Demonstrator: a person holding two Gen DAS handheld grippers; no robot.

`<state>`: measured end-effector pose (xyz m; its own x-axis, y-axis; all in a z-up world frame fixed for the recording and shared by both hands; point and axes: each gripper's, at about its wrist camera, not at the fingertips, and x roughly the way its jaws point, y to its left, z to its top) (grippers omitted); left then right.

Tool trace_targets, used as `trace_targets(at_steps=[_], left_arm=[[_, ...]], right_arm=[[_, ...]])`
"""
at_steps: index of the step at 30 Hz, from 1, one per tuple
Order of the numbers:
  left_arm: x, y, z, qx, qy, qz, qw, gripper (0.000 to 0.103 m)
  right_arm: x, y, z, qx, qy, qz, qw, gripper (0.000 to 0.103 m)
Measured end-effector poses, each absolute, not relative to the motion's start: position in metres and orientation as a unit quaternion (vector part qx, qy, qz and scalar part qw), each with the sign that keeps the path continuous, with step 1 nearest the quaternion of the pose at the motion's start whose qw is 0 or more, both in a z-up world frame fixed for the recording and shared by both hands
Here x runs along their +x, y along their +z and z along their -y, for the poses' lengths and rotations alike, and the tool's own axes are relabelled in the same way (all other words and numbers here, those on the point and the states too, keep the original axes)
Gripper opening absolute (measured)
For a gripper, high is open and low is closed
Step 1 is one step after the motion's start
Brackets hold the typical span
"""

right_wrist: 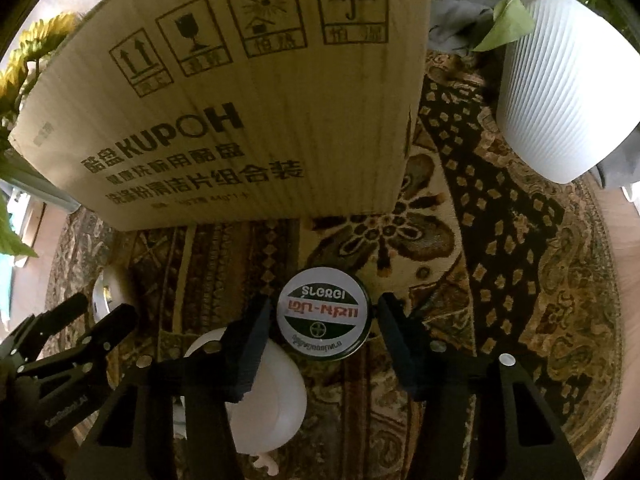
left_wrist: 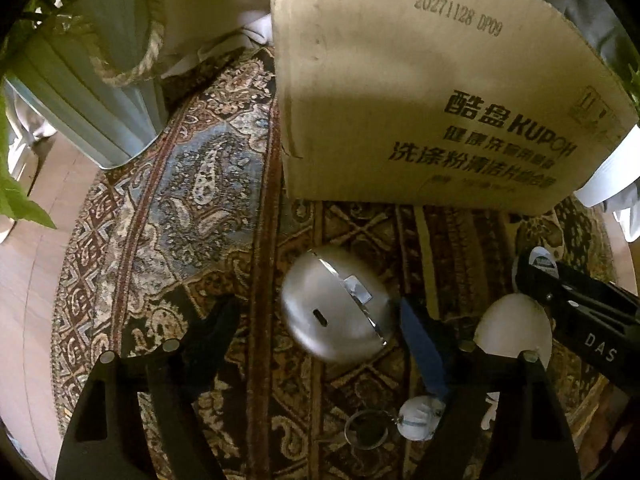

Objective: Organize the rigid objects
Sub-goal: 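Grasp the silver egg-shaped object with the left gripper while the right grasps the round tin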

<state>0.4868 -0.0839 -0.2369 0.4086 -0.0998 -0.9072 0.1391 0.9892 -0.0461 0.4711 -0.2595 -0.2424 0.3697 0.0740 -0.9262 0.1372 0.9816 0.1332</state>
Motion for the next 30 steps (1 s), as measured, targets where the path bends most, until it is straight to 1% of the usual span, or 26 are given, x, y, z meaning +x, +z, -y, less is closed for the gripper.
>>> trace_targets(at_steps=[3,5,7,8,14,19,30], left_arm=[[0.489,-0.243,0.085,0.016,-0.075,-0.544,0.835,0.069],[0.490,-0.246,0.086,0.015,-0.077,-0.546,0.834,0.067],[0.489,-0.246,0.087,0.019,-0.082,-0.538,0.839,0.060],[0.490,-0.246,0.088,0.022,-0.083,-0.537,0.839,0.059],[0.483,-0.244,0.088,0.024,-0.084,-0.531,0.843,0.059],[0.468,-0.231,0.091,0.026,-0.085,-0.520,0.850,0.059],[0.452,-0.196,0.092,0.026,-0.093,-0.480,0.872,0.059]], right_arm=[[0.474,-0.243,0.257,0.095,-0.018,-0.560,0.823,0.053],[0.476,-0.244,0.257,0.095,-0.016,-0.558,0.824,0.053],[0.477,-0.244,0.257,0.095,-0.015,-0.556,0.825,0.053],[0.477,-0.246,0.259,0.095,-0.014,-0.555,0.826,0.053],[0.466,-0.250,0.266,0.095,-0.014,-0.549,0.830,0.053],[0.458,-0.243,0.269,0.097,-0.013,-0.544,0.833,0.053],[0.444,-0.205,0.269,0.091,-0.004,-0.511,0.855,0.053]])
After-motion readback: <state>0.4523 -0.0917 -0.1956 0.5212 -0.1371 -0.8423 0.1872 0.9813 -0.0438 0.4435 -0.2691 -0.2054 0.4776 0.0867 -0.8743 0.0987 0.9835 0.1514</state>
